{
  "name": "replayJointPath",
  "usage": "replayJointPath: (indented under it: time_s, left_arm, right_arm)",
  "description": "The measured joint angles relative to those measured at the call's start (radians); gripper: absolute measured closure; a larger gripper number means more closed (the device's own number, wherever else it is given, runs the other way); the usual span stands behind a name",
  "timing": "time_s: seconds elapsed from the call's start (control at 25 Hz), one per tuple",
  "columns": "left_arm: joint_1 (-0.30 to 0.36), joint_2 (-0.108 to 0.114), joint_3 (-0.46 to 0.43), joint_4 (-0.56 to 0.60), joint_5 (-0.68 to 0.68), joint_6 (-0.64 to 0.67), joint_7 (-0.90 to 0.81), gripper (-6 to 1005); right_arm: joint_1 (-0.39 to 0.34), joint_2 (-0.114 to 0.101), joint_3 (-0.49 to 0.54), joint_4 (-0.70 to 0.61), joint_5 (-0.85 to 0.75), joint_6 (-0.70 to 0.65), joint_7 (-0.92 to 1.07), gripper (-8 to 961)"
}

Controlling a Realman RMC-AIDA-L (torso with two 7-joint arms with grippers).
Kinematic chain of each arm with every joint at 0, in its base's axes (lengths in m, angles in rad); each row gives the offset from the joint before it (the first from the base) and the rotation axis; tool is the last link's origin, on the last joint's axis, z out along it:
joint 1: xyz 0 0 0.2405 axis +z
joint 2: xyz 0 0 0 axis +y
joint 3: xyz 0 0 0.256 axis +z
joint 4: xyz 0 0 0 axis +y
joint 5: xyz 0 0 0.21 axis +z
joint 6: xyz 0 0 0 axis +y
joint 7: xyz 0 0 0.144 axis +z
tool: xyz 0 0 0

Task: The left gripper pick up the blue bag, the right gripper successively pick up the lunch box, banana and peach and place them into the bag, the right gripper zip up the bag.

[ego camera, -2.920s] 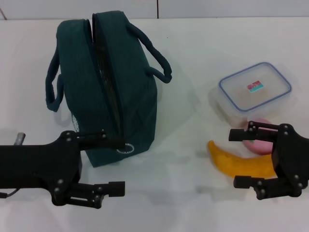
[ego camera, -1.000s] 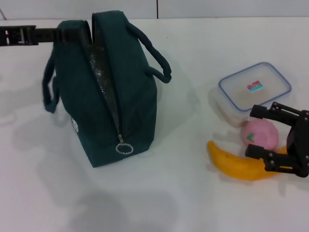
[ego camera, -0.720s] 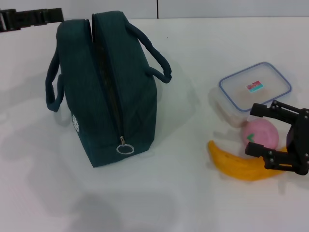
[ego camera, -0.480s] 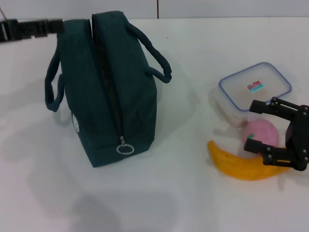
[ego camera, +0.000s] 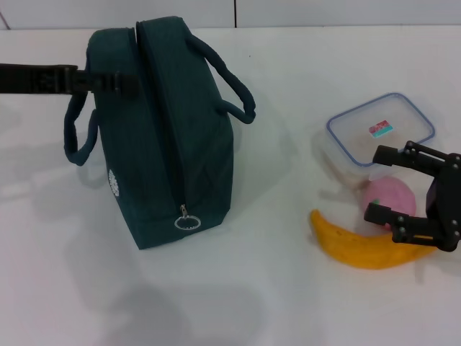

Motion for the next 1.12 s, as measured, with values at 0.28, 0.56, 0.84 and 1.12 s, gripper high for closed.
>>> replayJointPath:
  time_s: [0.28,0.56,0.84,1.12]
  left_arm:
    - [0.015,-0.022,0.023,0.025,-0.007,-0.014,0.013,249]
    - [0.001,-0.01,0.073,0.011,0.026,-0.01,-0.089,388]
    - [0.0,-0.01,0.072,0.011,0.039,-0.01,-0.129,596]
    - [0.005,-0.016,0.072,0.01,0.037,-0.011,-0.13,870]
  right_arm:
    - [-0.005,-0.002,0.002,0.002,0.0,0.0,0.0,141]
    - [-0.007,-0.002,0.001,0.002,0.006,-0.001,0.005,142]
    - [-0.015,-0.01,0.045,0.002,0.051,0.002,0.025,143]
    - [-0.004,-0.006,0.286,0.049,0.053,0.163,0.266,143]
